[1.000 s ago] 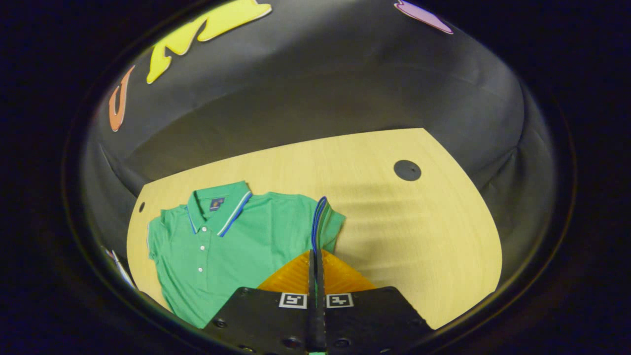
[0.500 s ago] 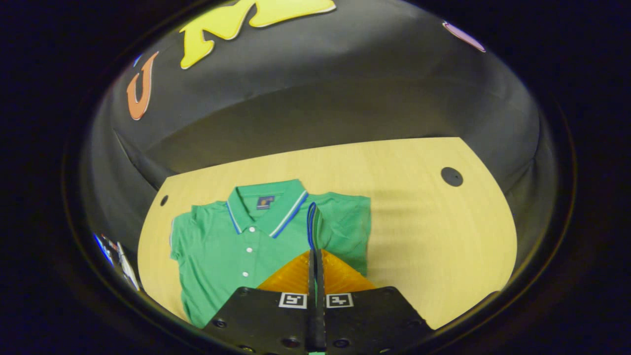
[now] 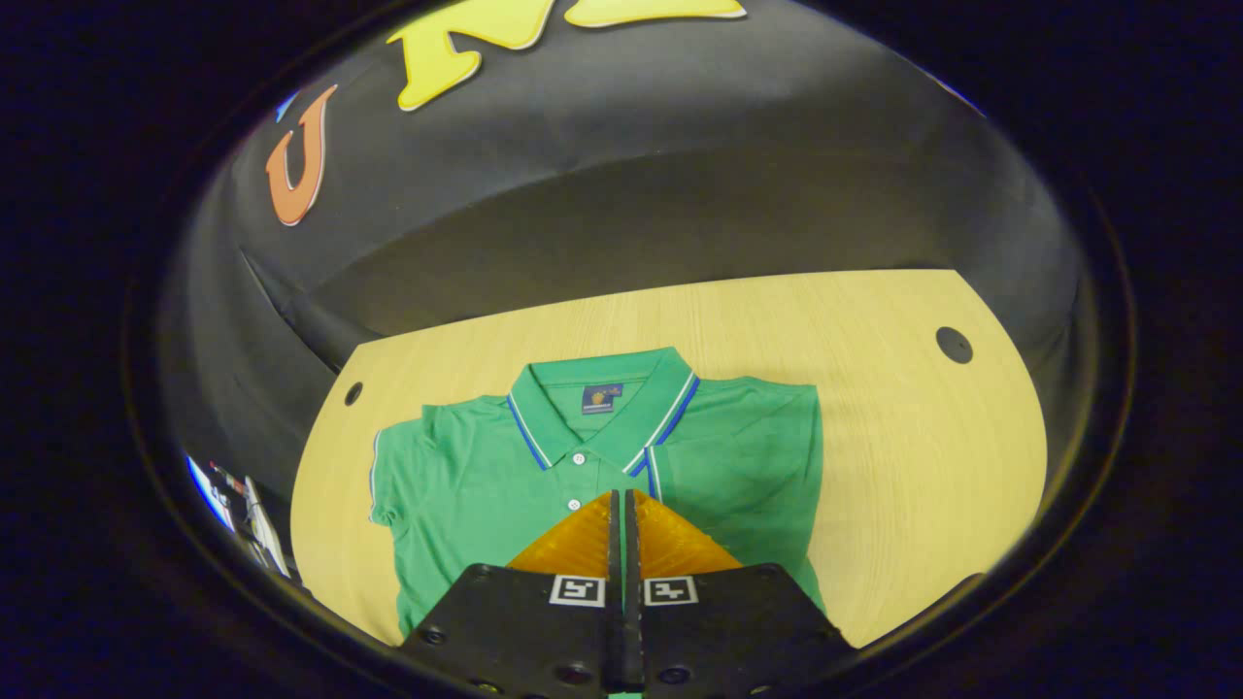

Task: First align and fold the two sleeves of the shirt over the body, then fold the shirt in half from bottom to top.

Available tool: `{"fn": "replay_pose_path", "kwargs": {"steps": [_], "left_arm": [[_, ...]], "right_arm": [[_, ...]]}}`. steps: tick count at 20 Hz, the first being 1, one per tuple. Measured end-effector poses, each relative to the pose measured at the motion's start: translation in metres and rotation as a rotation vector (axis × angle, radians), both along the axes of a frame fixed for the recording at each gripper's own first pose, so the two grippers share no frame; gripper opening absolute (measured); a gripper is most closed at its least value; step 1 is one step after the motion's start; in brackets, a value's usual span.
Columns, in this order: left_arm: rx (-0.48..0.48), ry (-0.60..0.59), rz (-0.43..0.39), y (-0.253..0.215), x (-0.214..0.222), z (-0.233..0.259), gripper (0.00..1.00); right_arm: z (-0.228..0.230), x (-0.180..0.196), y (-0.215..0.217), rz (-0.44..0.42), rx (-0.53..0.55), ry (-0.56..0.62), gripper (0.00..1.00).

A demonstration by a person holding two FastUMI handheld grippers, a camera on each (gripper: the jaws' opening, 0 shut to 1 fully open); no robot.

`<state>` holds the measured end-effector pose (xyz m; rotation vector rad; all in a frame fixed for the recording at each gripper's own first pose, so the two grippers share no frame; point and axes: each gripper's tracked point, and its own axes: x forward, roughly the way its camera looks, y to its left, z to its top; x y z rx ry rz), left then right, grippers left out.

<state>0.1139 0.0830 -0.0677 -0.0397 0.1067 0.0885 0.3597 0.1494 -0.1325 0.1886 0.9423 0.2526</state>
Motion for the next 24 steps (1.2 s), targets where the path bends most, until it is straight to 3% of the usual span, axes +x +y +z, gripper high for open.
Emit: {"fn": "replay_pose_path", "kwargs": {"steps": [1, 2, 4, 6, 7, 8, 10, 15, 21, 24], "left_arm": [[0.0, 0.004, 0.003, 0.0, 0.001, 0.0, 0.99], [0.003, 0.011, 0.001, -0.001, 0.004, 0.0, 0.99], [0.014, 0.012, -0.004, -0.003, 0.01, 0.007, 0.99], [0.012, 0.001, -0.007, -0.004, 0.019, 0.017, 0.99], [-0.002, -0.013, -0.008, -0.004, 0.025, 0.023, 0.99], [-0.019, -0.013, -0.018, -0.007, 0.035, 0.024, 0.99], [-0.028, 0.015, -0.035, -0.011, 0.055, 0.021, 0.99], [-0.036, 0.043, -0.005, 0.009, 0.124, 0.019, 0.98], [-0.072, 0.205, 0.027, 0.033, 0.209, -0.022, 0.98], [-0.174, 0.32, 0.031, 0.03, 0.237, -0.044, 0.97]], "right_arm": [[0.003, -0.001, 0.0, 0.01, 0.006, -0.008, 0.0], [0.012, -0.005, -0.005, 0.017, 0.019, -0.014, 0.07], [0.023, -0.011, -0.008, 0.032, 0.045, -0.04, 0.38], [0.035, -0.014, -0.025, 0.034, 0.002, -0.106, 0.72], [0.041, -0.017, -0.035, 0.029, -0.042, -0.15, 0.7], [0.048, -0.022, -0.043, 0.03, -0.08, -0.191, 0.75], [0.064, -0.038, -0.049, 0.046, -0.12, -0.271, 0.95], [0.106, -0.081, -0.066, 0.059, -0.209, -0.478, 0.96], [0.125, -0.15, -0.071, 0.101, -0.152, -0.611, 0.96], [0.116, -0.178, -0.081, 0.092, -0.157, -0.637, 0.95]]}}
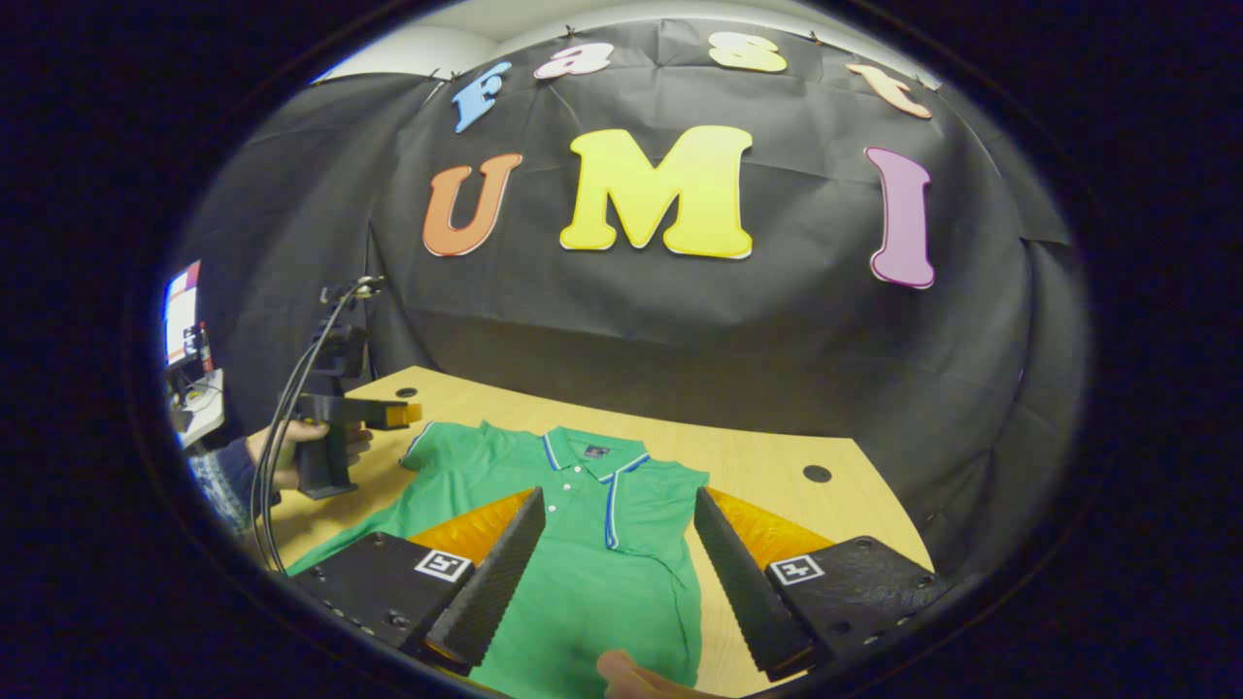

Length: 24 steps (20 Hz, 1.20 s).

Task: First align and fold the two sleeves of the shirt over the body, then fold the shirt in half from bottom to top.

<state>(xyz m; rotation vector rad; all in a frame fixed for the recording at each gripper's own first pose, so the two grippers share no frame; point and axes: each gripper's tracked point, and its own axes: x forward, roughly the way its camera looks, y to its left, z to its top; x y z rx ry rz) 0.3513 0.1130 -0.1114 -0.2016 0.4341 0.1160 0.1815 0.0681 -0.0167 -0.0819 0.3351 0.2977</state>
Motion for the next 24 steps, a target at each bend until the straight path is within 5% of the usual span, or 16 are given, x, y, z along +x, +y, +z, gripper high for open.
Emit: {"fn": "replay_pose_path", "kwargs": {"steps": [3, 6, 11, 13, 15, 21, 24], "left_arm": [[-0.042, 0.089, 0.031, 0.009, 0.014, -0.016, 0.97], [0.033, 0.139, 0.009, 0.013, 0.025, -0.028, 0.96], [0.059, 0.234, -0.066, 0.005, 0.024, -0.05, 0.73], [0.068, 0.289, -0.066, 0.006, 0.019, -0.066, 0.83], [0.074, 0.279, -0.066, 0.007, 0.022, -0.063, 0.74], [0.017, 0.312, -0.072, 0.004, 0.02, -0.064, 0.19], [-0.001, 0.317, -0.076, 0.002, 0.018, -0.065, 0.05]], "right_arm": [[-0.01, -0.016, -0.02, -0.033, -0.019, -0.025, 0.96], [-0.025, -0.031, -0.03, -0.018, 0.024, 0.034, 0.95], [-0.024, -0.034, -0.048, -0.02, 0.08, 0.054, 0.95], [-0.021, -0.035, -0.047, -0.014, 0.1, 0.053, 0.95], [-0.019, -0.035, -0.047, -0.007, 0.102, 0.054, 0.96], [-0.017, -0.041, -0.039, 0.014, 0.089, 0.056, 0.97], [-0.016, -0.042, -0.037, 0.011, 0.081, 0.056, 0.96]]}}
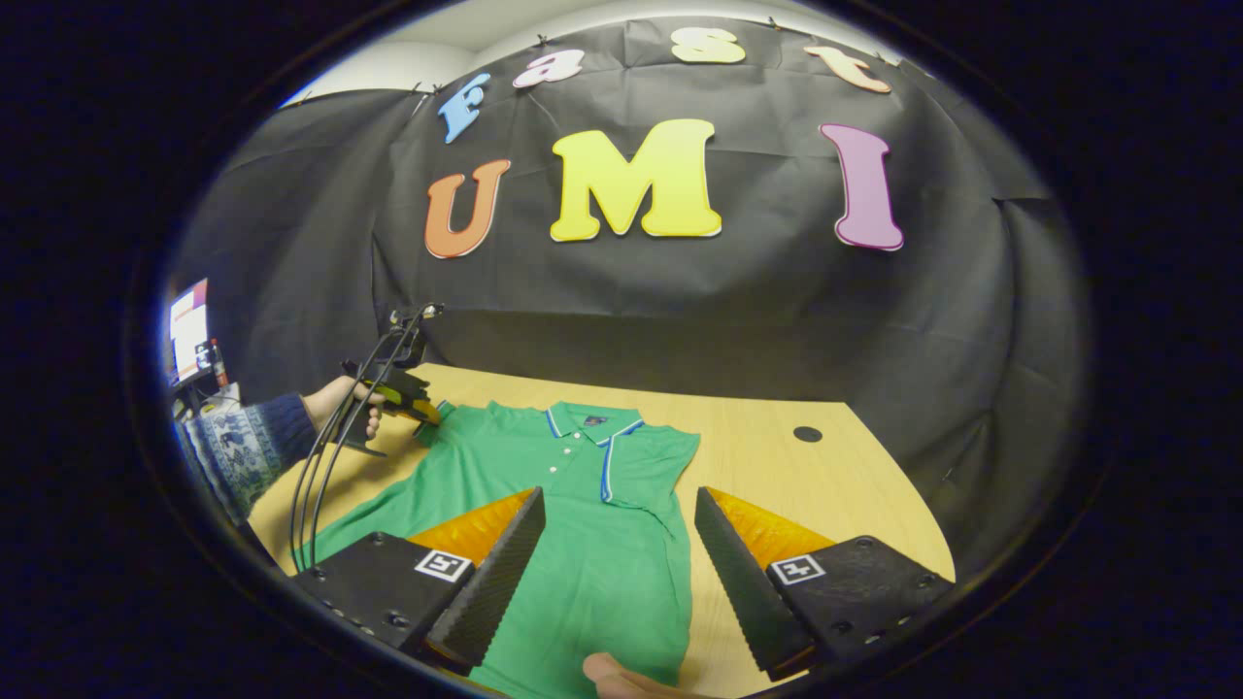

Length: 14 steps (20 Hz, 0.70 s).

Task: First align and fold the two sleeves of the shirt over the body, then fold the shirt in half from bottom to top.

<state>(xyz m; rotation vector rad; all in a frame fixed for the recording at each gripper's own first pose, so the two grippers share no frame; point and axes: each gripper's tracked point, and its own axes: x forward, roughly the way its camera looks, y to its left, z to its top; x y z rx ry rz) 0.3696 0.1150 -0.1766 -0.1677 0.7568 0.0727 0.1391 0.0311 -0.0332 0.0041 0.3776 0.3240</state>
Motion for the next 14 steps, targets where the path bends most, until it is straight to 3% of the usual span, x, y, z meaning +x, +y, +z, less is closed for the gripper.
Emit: {"fn": "replay_pose_path", "kwargs": {"steps": [3, 4, 5, 6, 11, 14], "left_arm": [[-0.018, 0.014, -0.011, -0.012, -0.004, 0.004, 0.03], [-0.017, 0.002, -0.01, -0.013, -0.003, 0.01, 0.09], [-0.006, -0.015, -0.009, -0.012, -0.002, 0.019, 0.03], [0.003, -0.035, -0.012, -0.014, -0.001, 0.029, 0.03], [0.033, -0.083, -0.071, -0.049, -0.002, 0.065, 0.0], [0.031, -0.107, -0.11, -0.079, 0.0, 0.08, 0.03]], "right_arm": [[0.002, -0.001, 0.001, -0.003, -0.008, -0.003, 0.96], [0.003, -0.002, 0.001, -0.005, -0.012, -0.005, 0.96], [0.002, -0.004, 0.001, -0.004, -0.013, -0.005, 0.96], [0.003, -0.004, 0.002, -0.003, -0.011, -0.002, 0.96], [-0.006, -0.009, -0.001, -0.002, -0.017, 0.017, 0.96], [-0.009, -0.011, -0.003, -0.005, -0.02, 0.025, 0.96]]}}
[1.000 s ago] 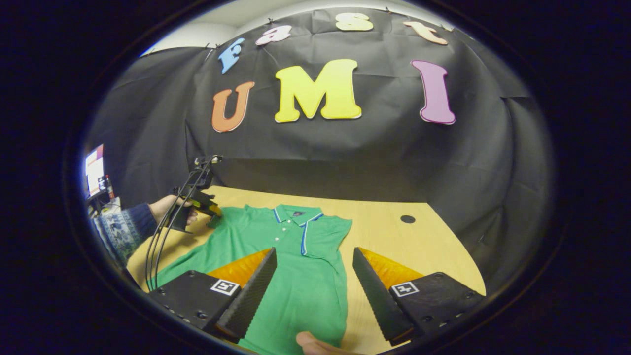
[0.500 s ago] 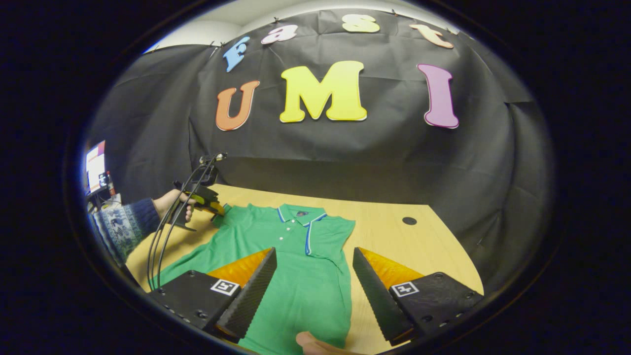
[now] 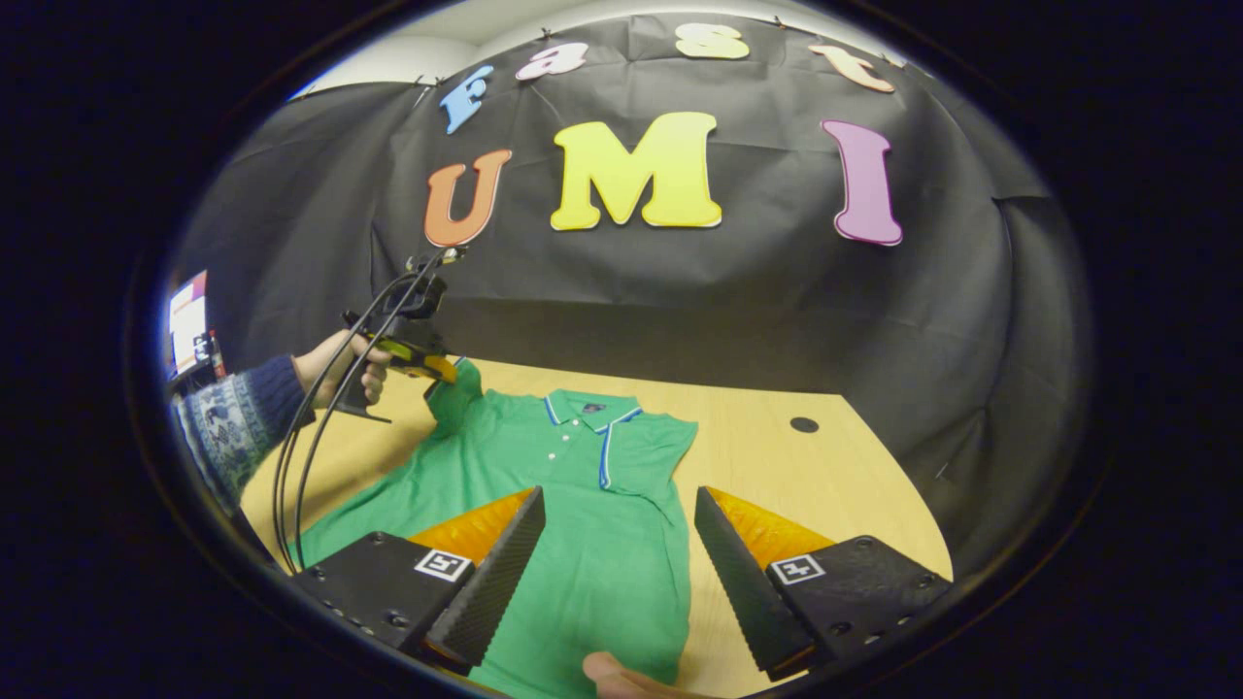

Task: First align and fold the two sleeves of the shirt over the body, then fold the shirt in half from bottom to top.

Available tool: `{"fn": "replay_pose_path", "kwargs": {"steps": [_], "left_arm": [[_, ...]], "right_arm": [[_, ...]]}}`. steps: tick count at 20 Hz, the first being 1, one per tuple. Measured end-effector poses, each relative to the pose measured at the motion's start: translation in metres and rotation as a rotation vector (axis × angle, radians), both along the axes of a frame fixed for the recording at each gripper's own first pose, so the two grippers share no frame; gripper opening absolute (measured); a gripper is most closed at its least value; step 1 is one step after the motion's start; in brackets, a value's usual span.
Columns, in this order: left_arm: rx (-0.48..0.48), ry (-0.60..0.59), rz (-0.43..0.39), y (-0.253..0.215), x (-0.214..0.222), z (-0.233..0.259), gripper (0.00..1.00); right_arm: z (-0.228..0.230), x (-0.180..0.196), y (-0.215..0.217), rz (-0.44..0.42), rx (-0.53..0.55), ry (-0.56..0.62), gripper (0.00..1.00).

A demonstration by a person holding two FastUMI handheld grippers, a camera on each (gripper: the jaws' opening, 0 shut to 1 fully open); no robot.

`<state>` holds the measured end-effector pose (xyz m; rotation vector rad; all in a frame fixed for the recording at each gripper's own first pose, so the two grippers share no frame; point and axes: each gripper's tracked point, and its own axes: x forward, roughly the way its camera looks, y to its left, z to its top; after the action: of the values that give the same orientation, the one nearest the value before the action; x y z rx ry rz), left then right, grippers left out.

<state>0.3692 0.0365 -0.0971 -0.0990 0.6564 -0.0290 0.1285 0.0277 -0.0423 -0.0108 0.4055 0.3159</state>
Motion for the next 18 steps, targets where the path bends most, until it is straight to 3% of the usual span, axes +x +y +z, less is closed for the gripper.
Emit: {"fn": "replay_pose_path", "kwargs": {"steps": [6, 18], "left_arm": [[0.03, 0.017, -0.125, -0.071, -0.006, -0.005, 0.03], [0.115, 0.02, -0.271, -0.169, -0.029, -0.017, 0.03]], "right_arm": [[-0.011, 0.0, -0.012, -0.022, 0.004, 0.018, 0.96], [-0.033, -0.004, -0.025, -0.052, -0.011, 0.048, 0.96]]}}
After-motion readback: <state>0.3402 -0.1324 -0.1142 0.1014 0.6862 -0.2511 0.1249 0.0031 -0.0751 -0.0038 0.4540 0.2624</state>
